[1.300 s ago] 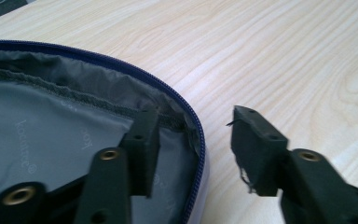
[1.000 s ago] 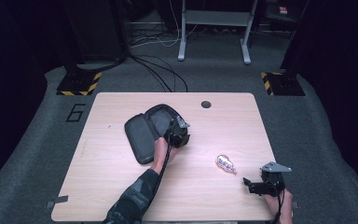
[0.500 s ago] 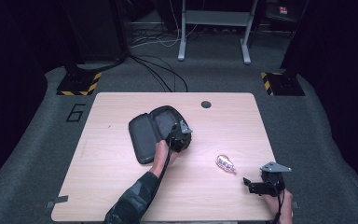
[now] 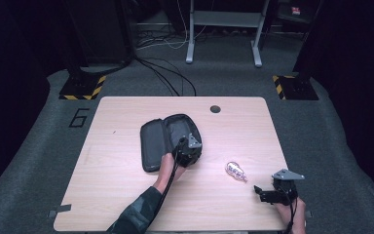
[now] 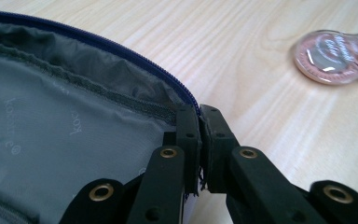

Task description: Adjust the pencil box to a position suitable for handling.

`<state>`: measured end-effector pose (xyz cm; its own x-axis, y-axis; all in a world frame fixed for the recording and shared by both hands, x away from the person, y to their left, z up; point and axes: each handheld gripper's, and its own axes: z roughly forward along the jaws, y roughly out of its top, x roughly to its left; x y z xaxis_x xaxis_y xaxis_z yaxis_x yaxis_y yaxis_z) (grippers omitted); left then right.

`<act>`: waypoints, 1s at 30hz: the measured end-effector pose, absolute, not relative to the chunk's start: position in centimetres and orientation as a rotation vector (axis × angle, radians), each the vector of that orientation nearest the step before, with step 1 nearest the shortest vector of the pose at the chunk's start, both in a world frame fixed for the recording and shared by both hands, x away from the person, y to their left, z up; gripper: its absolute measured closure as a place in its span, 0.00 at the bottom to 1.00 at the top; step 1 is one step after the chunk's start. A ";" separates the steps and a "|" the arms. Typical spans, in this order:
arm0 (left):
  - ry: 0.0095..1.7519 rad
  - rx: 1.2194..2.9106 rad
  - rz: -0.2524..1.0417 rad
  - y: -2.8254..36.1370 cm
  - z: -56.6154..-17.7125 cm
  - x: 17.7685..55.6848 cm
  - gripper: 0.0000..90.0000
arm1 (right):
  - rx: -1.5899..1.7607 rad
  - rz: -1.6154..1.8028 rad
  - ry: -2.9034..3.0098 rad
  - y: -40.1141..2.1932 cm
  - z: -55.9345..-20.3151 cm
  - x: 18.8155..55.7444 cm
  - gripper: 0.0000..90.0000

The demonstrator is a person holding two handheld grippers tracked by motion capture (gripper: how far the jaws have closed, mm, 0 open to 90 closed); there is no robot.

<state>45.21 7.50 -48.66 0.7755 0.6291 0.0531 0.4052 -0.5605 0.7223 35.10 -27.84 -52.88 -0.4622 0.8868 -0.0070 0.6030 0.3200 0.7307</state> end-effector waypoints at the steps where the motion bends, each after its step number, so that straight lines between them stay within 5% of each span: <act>1: 0.763 2.240 0.398 7.7 -48.6 45.0 0.96 | 1.320 0.943 2.183 -27.8 -52.9 35.1 0.07; 11: 0.770 2.228 0.388 9.8 -48.9 43.3 0.88 | 1.322 0.943 2.183 -27.8 -52.9 35.1 0.07; 30: 0.792 2.246 0.398 14.0 -49.0 40.7 0.88 | 1.334 0.945 2.174 -27.8 -52.9 35.1 0.07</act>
